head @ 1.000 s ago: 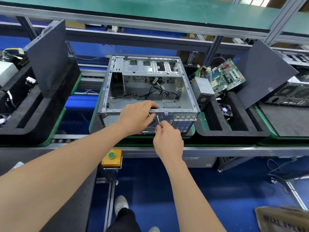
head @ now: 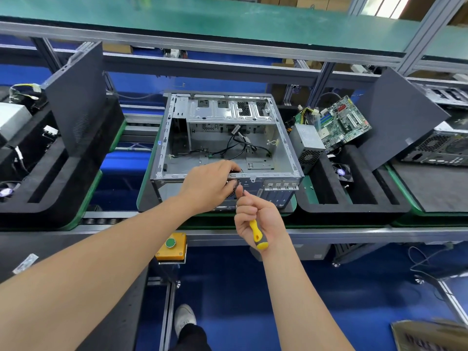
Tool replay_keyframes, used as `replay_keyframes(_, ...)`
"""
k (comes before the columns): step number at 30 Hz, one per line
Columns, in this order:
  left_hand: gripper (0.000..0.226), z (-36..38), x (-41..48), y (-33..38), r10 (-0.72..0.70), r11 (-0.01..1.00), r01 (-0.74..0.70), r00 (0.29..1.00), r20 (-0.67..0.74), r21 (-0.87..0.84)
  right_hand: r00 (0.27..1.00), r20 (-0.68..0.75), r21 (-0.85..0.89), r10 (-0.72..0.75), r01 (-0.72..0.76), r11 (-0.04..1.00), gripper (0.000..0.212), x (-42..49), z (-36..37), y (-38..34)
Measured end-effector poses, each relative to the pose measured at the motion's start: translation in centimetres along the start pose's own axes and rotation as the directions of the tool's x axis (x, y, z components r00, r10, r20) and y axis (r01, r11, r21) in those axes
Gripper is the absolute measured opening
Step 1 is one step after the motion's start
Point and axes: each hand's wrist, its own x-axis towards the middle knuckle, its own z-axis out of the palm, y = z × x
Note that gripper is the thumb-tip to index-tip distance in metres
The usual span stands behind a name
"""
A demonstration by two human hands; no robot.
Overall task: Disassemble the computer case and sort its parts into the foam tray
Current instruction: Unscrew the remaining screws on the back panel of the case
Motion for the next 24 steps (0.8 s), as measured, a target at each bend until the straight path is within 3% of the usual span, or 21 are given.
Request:
replay_keyframes(5,0.034,0.1,0.0,0.0,0.010,1.000,-0.010,1.000,-0.012,0.018,0.970,-0.150,-0.325,-0.189,0.132,0.937,0.019,0.5,0.2,0.5)
replay_keyframes(11,0.034,0.1,0.0,-0.1,0.022,1.000,-0.021,0.999,-0.043,0.012,0.889,-0.128,-0.748,-0.440,0.205,0.631,0.023,0.4,0.1,0.6)
replay_keyframes(17,0.040,-0.3,-0.6,-0.5,0.018,0.990,-0.015,1.000,0.020,-0.144,0.875,-0.104,-0.810,-0.473,0.202,0.551,0.022,0.1,0.2,0.5)
replay_keyframes(20,0.039,-0.6,-2.1,0.5,0.014,0.957,-0.078,0.975,-0.223,-0.280,0.880,-0.102,-0.814,-0.464,0.195,0.548,0.022,0.0,0.1,0.2)
replay_keyframes(22,0.021,-0.1,-3.6,1.9,-0.107,0.925,-0.056,0.910,-0.401,-0.375,0.884,-0.098,-0.814,-0.458,0.194,0.548,0.023,-0.1,0.2,0.2)
replay_keyframes(23,0.011,0.4,-4.5,2.8,-0.245,0.871,0.023,0.887,-0.392,-0.491,0.886,-0.096,-0.810,-0.454,0.196,0.553,0.023,-0.1,0.2,0.3)
replay_keyframes(24,0.005,0.8,-5.0,3.7,-0.424,0.741,0.152,0.861,-0.281,-0.654,0.887,-0.096,-0.803,-0.451,0.199,0.562,0.023,-0.1,0.1,0.3)
